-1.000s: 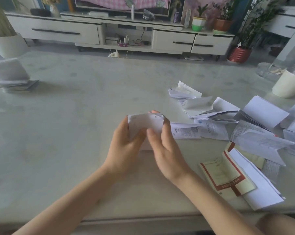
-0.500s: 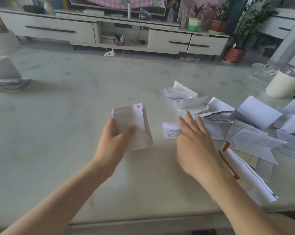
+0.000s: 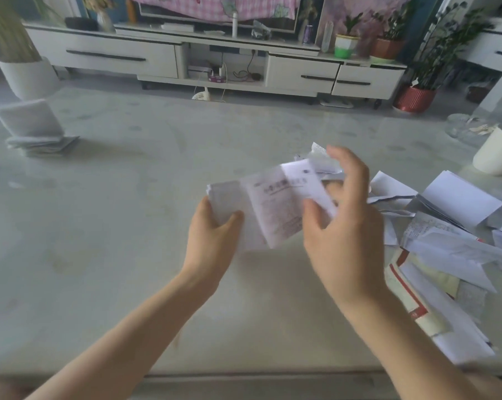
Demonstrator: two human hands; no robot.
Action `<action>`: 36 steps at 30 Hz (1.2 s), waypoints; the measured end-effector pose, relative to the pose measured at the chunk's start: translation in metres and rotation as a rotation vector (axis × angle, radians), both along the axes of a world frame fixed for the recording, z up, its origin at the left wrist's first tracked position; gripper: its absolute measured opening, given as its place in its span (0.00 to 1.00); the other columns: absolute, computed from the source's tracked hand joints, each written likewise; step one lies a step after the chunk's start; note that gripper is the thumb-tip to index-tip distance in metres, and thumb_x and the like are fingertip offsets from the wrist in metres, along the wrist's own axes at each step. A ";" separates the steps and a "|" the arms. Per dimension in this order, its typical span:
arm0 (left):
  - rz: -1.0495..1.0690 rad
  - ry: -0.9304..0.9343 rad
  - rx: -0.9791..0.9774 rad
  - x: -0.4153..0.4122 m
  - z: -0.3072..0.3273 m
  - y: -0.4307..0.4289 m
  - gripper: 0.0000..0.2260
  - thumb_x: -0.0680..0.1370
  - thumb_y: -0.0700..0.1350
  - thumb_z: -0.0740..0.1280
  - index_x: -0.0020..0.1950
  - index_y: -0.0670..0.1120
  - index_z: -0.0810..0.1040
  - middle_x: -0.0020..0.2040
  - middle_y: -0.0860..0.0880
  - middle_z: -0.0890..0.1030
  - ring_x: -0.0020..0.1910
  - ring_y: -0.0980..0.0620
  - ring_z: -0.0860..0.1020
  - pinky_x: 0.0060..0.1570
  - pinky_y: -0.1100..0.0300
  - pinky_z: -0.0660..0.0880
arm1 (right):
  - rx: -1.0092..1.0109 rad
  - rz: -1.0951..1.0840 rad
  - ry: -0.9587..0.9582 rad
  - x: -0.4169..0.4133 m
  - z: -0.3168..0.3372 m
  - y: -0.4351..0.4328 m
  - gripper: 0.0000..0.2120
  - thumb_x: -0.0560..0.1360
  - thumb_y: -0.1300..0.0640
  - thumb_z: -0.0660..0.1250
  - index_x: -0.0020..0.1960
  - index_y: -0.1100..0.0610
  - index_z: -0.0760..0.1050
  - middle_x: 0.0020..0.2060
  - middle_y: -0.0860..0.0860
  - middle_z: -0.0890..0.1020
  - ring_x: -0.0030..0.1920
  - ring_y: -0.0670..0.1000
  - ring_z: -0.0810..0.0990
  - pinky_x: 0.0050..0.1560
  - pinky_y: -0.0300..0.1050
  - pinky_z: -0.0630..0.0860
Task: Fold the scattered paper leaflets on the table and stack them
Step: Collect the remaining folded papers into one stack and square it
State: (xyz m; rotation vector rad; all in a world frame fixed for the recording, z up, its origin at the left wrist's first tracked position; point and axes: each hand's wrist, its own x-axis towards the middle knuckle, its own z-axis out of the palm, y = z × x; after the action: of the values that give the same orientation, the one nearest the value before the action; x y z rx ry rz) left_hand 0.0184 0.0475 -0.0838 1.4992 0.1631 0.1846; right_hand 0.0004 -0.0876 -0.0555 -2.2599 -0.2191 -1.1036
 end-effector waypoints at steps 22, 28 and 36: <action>-0.264 0.071 -0.109 -0.022 -0.005 -0.032 0.07 0.75 0.45 0.68 0.52 0.45 0.77 0.45 0.45 0.82 0.43 0.49 0.80 0.44 0.53 0.78 | -0.161 0.081 0.189 -0.065 0.016 -0.067 0.10 0.71 0.52 0.63 0.50 0.54 0.77 0.46 0.48 0.79 0.45 0.44 0.73 0.50 0.32 0.69; -0.309 0.138 -0.104 -0.041 -0.010 -0.053 0.12 0.73 0.47 0.70 0.53 0.43 0.77 0.44 0.46 0.80 0.40 0.51 0.78 0.36 0.62 0.75 | 0.088 -0.150 1.004 -0.091 0.029 -0.134 0.33 0.57 0.30 0.66 0.53 0.48 0.65 0.47 0.42 0.74 0.46 0.39 0.73 0.41 0.31 0.67; -0.293 0.155 -0.119 -0.042 -0.008 -0.055 0.15 0.67 0.49 0.66 0.51 0.45 0.76 0.49 0.42 0.80 0.48 0.44 0.78 0.56 0.46 0.74 | 0.045 -0.136 0.923 -0.087 0.016 -0.160 0.07 0.72 0.58 0.69 0.39 0.60 0.75 0.34 0.56 0.81 0.25 0.44 0.79 0.34 0.42 0.70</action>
State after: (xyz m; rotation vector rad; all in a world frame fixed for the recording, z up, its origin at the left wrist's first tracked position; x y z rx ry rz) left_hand -0.0234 -0.0075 -0.0914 1.4000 0.0755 -0.1746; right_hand -0.0870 -0.2479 -0.0390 -2.5114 0.3356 -0.0377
